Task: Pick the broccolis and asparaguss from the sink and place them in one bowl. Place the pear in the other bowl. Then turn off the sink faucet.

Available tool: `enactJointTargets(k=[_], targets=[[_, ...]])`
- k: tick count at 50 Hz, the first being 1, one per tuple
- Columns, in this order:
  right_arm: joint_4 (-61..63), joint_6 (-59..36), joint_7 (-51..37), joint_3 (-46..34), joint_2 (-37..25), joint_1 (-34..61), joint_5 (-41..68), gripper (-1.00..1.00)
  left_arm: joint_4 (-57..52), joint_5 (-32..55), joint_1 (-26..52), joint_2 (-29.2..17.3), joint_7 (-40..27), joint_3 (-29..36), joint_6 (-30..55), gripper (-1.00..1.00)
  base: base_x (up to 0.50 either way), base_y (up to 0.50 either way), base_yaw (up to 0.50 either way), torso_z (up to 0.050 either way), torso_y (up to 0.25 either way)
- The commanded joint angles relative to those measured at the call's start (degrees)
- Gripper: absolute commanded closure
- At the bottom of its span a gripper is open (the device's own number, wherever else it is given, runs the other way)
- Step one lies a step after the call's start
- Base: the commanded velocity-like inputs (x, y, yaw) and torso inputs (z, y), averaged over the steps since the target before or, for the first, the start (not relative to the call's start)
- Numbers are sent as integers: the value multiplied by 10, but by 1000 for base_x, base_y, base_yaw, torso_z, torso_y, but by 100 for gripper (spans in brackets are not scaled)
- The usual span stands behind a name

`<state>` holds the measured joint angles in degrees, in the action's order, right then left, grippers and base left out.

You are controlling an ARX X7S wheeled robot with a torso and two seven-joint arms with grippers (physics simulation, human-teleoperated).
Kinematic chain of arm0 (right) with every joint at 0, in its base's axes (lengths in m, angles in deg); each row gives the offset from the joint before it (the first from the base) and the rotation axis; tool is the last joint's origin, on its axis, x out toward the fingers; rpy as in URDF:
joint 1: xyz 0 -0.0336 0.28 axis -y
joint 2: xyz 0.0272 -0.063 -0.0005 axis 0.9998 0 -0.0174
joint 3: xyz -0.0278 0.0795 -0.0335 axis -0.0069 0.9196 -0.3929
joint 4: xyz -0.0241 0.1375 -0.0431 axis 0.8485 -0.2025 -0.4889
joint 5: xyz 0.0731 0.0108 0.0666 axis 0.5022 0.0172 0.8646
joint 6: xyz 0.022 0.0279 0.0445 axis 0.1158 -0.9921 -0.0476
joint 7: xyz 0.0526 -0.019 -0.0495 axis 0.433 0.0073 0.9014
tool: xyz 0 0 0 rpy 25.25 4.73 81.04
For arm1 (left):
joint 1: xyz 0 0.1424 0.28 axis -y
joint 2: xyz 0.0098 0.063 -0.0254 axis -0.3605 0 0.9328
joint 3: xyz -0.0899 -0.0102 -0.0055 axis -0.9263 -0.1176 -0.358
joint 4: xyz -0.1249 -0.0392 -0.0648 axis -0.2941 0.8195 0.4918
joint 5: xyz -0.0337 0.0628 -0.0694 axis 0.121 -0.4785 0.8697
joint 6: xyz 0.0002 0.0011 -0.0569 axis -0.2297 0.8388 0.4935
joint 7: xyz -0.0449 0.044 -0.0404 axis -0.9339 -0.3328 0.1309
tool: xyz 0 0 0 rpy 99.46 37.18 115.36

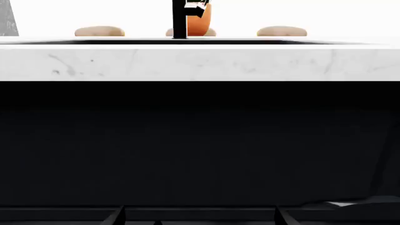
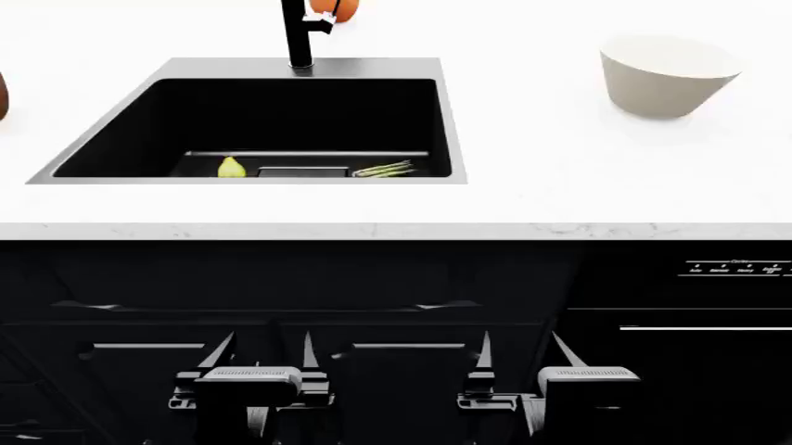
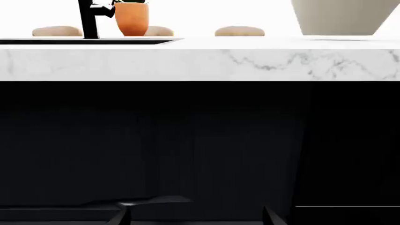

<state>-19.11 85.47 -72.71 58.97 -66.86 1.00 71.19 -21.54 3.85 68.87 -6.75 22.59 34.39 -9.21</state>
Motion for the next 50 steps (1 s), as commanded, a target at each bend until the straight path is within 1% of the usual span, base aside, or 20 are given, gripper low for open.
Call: enactJointTargets(k=[1, 10, 36, 39, 50], targets=[[0, 8, -7, -12, -9, -2, 12, -100, 0, 9, -1, -9, -10, 11, -1, -100, 0, 0, 0, 0, 0], [2, 9, -25, -32, -25, 0, 26, -100, 2, 25, 0, -24, -29, 29, -5, -100, 0, 33, 0, 0, 0], [7, 13, -49, -61, -48, 0, 40, -100, 5, 40, 3, -47, -57, 57, -4, -100, 0, 497, 0, 0, 0], [7, 14, -51, -61, -48, 0, 46, -100, 4, 44, 2, -49, -57, 59, -6, -100, 0, 0, 0, 0, 0], [22, 13, -57, -71, -56, -3, 53, -100, -7, 49, 2, -57, -70, 66, 3, -100, 0, 0, 0, 49, 9]])
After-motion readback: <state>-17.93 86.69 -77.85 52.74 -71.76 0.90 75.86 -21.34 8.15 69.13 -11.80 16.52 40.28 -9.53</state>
